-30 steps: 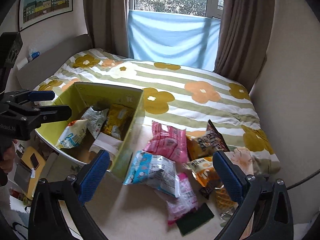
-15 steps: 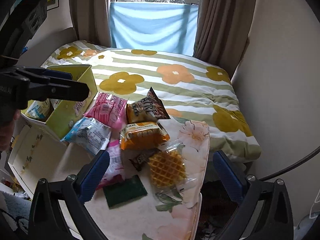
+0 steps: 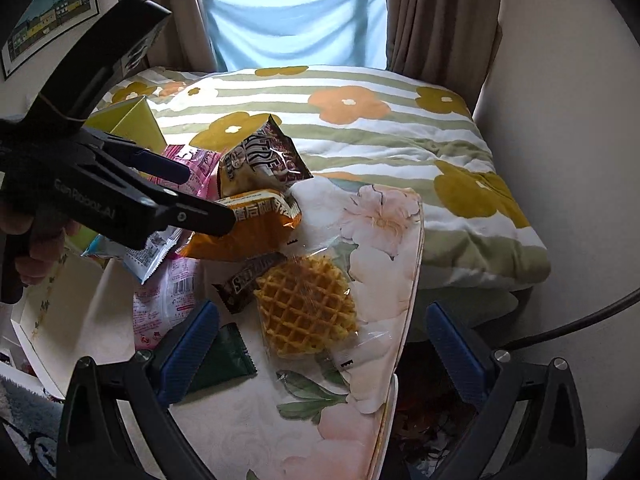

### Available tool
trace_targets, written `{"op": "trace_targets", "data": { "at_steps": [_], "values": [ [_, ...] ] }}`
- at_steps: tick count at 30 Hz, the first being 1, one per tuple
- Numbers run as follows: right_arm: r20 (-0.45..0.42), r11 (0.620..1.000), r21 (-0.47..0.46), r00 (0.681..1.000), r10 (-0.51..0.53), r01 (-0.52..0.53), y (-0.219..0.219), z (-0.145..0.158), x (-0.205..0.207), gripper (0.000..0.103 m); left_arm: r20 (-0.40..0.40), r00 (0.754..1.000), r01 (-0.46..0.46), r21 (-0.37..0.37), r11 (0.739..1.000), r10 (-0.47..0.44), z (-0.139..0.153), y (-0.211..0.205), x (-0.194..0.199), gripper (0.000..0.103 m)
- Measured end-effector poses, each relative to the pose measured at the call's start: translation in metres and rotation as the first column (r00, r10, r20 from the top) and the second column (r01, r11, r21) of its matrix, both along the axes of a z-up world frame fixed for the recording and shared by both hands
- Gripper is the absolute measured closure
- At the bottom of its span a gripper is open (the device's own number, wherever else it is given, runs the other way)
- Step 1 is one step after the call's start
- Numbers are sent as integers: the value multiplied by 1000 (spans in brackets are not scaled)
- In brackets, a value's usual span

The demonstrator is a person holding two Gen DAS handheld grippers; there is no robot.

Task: Organize snacks
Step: 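Return both tools to the pile and close the left tool on the orange cake pack, then close the right tool on the waffle pack while the left tool lifts the cake pack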

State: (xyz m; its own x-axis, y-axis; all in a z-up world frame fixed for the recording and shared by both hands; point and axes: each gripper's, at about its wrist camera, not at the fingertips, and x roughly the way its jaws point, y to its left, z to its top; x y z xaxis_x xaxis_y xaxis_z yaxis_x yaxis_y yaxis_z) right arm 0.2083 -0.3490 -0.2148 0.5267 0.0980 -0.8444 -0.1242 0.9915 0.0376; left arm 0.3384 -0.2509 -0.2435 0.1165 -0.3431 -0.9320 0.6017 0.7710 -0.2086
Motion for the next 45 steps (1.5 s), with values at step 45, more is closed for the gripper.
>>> {"op": "trace_targets", "data": {
  "at_steps": [45],
  "values": [
    [-136, 970, -63, 965, 225, -235, 20, -88, 43, 0, -53, 997, 59, 29, 998, -57, -31, 2, 11, 43]
  ]
}}
